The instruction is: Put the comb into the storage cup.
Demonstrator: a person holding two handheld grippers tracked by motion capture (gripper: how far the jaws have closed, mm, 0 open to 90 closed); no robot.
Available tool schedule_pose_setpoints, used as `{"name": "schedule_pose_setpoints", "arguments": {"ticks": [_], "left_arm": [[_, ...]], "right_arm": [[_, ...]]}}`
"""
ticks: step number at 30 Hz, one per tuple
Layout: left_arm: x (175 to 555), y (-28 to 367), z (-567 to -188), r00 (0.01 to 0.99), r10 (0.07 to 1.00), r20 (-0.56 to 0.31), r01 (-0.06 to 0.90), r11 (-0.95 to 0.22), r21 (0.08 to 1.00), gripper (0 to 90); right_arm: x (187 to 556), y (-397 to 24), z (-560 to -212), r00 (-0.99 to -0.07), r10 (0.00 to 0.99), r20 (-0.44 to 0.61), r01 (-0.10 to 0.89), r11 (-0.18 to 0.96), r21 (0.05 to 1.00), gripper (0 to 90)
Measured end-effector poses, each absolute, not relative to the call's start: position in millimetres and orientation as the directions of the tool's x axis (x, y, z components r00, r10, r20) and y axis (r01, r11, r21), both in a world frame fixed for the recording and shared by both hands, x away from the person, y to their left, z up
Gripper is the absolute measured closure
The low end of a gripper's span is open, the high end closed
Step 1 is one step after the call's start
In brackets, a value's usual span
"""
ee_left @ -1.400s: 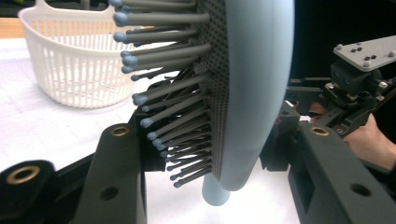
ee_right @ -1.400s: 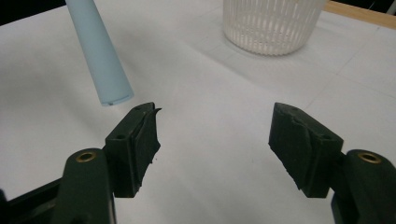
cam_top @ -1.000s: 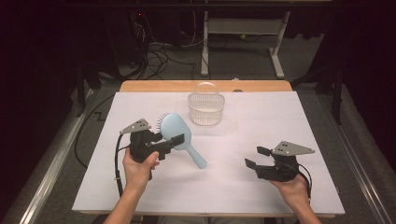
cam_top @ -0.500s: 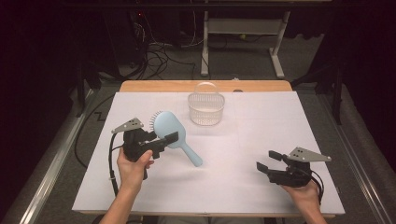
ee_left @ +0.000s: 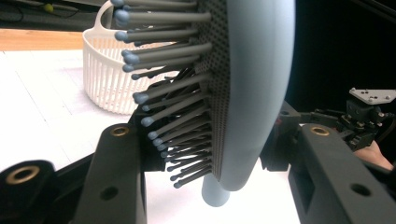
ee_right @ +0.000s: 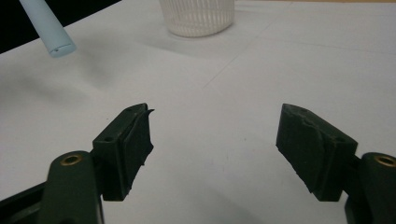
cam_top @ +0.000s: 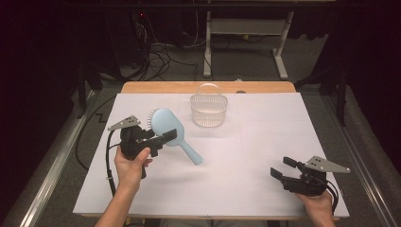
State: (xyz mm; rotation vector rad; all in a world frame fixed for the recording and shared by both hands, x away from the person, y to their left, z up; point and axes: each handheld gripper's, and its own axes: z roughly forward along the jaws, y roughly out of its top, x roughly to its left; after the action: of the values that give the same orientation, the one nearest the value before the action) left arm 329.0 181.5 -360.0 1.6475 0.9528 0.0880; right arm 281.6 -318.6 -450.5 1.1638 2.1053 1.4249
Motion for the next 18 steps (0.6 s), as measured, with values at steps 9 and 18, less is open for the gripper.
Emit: {"name": "schedule_pose_setpoints", "arguments": {"ticks": [9,18], "left_arm": [[335.3,182.9,-354.9,0.657,0.623,-0.425,0.530,0.019,0.848,53.3],[344.2,178.4,-349.8,0.654,0.633,-0.414,0.530,0.006,0.848,53.3]], "right_arm": [[277.5,-321.3,-451.9,-0.600,0.782,0.169,0.417,0.126,0.900,25.4],[278.3,-322.2,-452.9,-0.590,0.791,0.163,0.413,0.122,0.903,25.2]]}}
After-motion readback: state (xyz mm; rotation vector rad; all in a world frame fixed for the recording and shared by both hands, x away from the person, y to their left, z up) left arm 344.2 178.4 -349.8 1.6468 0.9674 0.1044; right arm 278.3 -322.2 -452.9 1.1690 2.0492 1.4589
